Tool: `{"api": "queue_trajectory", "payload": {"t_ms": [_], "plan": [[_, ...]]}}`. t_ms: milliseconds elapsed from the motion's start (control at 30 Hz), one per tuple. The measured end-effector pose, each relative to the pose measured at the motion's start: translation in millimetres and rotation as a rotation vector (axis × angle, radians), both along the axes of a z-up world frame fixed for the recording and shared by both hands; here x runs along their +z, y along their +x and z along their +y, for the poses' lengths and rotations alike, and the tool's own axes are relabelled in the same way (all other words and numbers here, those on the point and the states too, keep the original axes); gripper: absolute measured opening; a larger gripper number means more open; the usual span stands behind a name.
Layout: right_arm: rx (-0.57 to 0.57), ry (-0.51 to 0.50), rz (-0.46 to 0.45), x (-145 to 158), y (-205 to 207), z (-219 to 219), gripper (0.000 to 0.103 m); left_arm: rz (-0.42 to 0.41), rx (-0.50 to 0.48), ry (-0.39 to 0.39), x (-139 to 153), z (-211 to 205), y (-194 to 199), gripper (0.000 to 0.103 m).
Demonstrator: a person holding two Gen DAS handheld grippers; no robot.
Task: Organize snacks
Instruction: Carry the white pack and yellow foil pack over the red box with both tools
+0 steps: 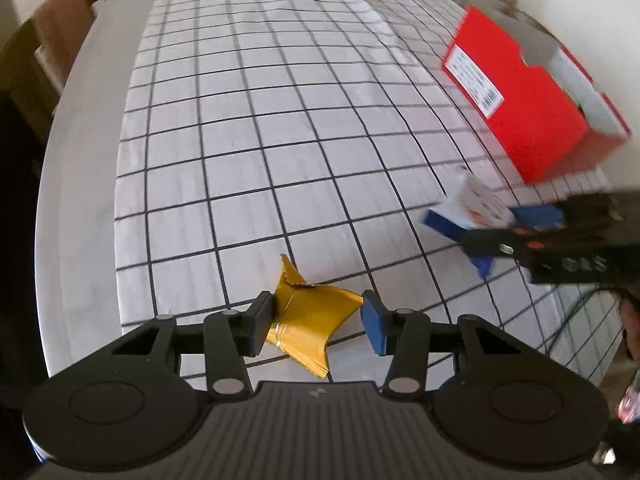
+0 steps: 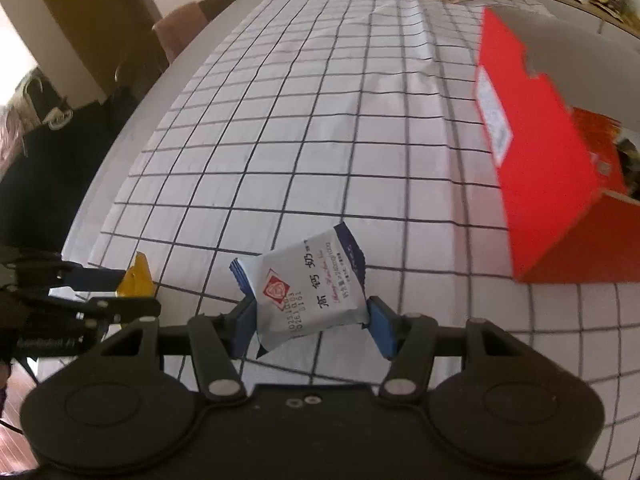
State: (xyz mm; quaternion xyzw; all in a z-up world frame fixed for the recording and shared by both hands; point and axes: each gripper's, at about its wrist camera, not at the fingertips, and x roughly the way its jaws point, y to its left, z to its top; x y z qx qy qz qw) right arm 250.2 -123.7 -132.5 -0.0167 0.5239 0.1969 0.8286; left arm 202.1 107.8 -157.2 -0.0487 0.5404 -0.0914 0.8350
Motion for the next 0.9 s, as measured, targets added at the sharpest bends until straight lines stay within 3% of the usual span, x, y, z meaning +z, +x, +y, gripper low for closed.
{"api": "queue_trajectory", "payload": {"t_ms": [267, 467, 900], "plan": [[-0.041, 0.069, -0.034, 31, -16, -34, 0.057, 0.01, 0.138, -0.054, 10, 9, -1, 0.043], [-0.047, 0.1, -0.054, 55, -20, -61, 0.057, -0.016, 0.183, -0.094, 29, -4, -3, 0.043], [-0.087, 0.12, -0.146, 95, -15, -132, 0.057, -0.105, 0.139, -0.149, 92, -84, 12, 0.043]]}}
